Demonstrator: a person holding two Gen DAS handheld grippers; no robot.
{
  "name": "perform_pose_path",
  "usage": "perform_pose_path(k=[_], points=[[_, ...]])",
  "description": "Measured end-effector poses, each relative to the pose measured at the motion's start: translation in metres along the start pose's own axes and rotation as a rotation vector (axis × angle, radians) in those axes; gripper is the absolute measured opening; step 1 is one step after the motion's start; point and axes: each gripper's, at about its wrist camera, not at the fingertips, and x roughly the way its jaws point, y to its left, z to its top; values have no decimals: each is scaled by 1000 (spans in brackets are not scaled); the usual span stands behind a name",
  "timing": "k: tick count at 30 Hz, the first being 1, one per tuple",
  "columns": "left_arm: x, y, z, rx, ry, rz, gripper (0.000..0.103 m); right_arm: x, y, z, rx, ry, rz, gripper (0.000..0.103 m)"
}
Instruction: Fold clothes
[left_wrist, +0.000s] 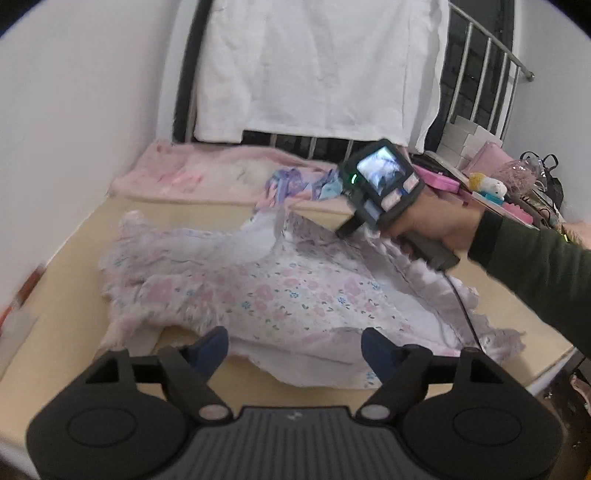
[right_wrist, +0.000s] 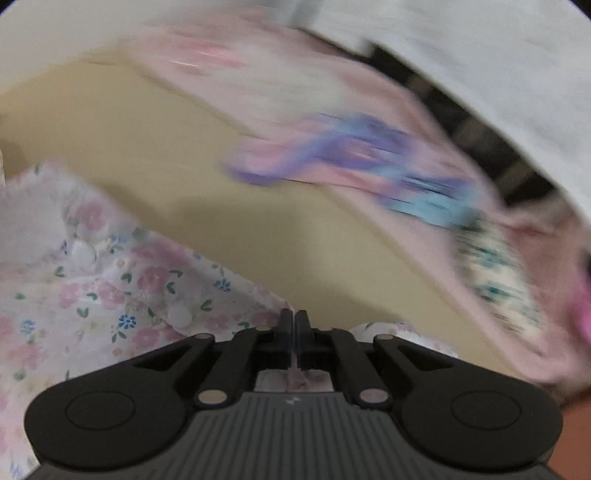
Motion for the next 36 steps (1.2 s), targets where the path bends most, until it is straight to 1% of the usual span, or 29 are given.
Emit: perform_pose_path(k=[1, 3, 5, 6, 7, 8, 11, 12, 13, 14, 15, 16, 17, 18, 19, 20, 21, 22, 23, 25, 26, 27, 28, 30, 32, 33, 34, 35, 36], points=[[9, 0, 4, -4, -6, 8, 79, 3, -4, -1, 7, -5, -44, 4], [25, -1, 11, 2, -17, 26, 78, -9, -19, -6, 62, -44, -57, 17], [37, 4, 20, 69, -34, 57, 79, -39, -31, -15, 94, -110, 29, 72], [43, 10, 25, 99, -47, 98, 79, -56, -35, -22, 102, -143, 83, 76], [51, 17, 31, 120, -50, 156, 79, -73, -40, -29, 109, -176, 137, 75], [60, 26, 37, 120, -36, 242, 79, -92, -43, -42, 136, -187, 195, 75], [83, 57, 47, 89, 2, 490, 79, -139, -39, -84, 204, -242, 429, 75], [86, 66, 47, 74, 19, 513, 79, -153, -35, -98, 220, -270, 500, 75], [86, 75, 46, 60, 29, 492, 79, -166, -31, -112, 235, -298, 570, 75], [86, 83, 46, 40, 35, 462, 79, -177, -21, -124, 232, -317, 593, 75], [85, 90, 45, 9, 34, 417, 80, -187, -9, -135, 226, -336, 608, 75], [84, 97, 44, -21, 33, 371, 82, -191, 1, -139, 204, -341, 611, 68], [84, 103, 43, -45, 36, 338, 82, -196, 14, -143, 179, -341, 608, 51], [87, 103, 43, -45, 52, 336, 81, -198, 26, -145, 143, -336, 601, 35], [92, 101, 42, -23, 72, 356, 77, -201, 37, -148, 104, -331, 593, 11], [94, 100, 42, -5, 86, 381, 54, -206, 49, -152, 57, -350, 540, 7], [92, 100, 42, 7, 88, 418, 31, -208, 60, -155, 6, -368, 460, 6], [90, 100, 42, 18, 90, 454, 25, -212, 68, -160, -52, -365, 404, 2], [88, 101, 41, 30, 92, 490, 24, -216, 71, -165, -79, -359, 400, 2], [83, 100, 42, 41, 91, 560, 26, -221, 71, -175, -85, -335, 456, 2], [76, 100, 45, 19, 77, 588, 27, -224, 71, -179, -89, -337, 457, 4], [69, 99, 48, -3, 64, 616, 35, -225, 71, -183, -88, -346, 441, 5], [63, 96, 52, -23, 46, 609, 40, -230, 71, -186, -84, -355, 428, 7], [56, 82, 64, -53, -6, 471, 73, -240, 64, -191, -38, -389, 473, 12], [56, 66, 75, -65, -37, 346, 91, -242, 51, -190, 66, -425, 538, 36], [70, 55, 80, -30, -4, 313, 93, -240, 45, -188, 126, -432, 555, 40], [86, 44, 83, 9, 29, 307, 93, -236, 44, -187, 156, -428, 551, 40], [104, 34, 84, 52, 59, 364, 91, -231, 45, -184, 174, -422, 530, 40], [122, 27, 83, 93, 81, 449, 84, -227, 47, -183, 189, -420, 509, 40]])
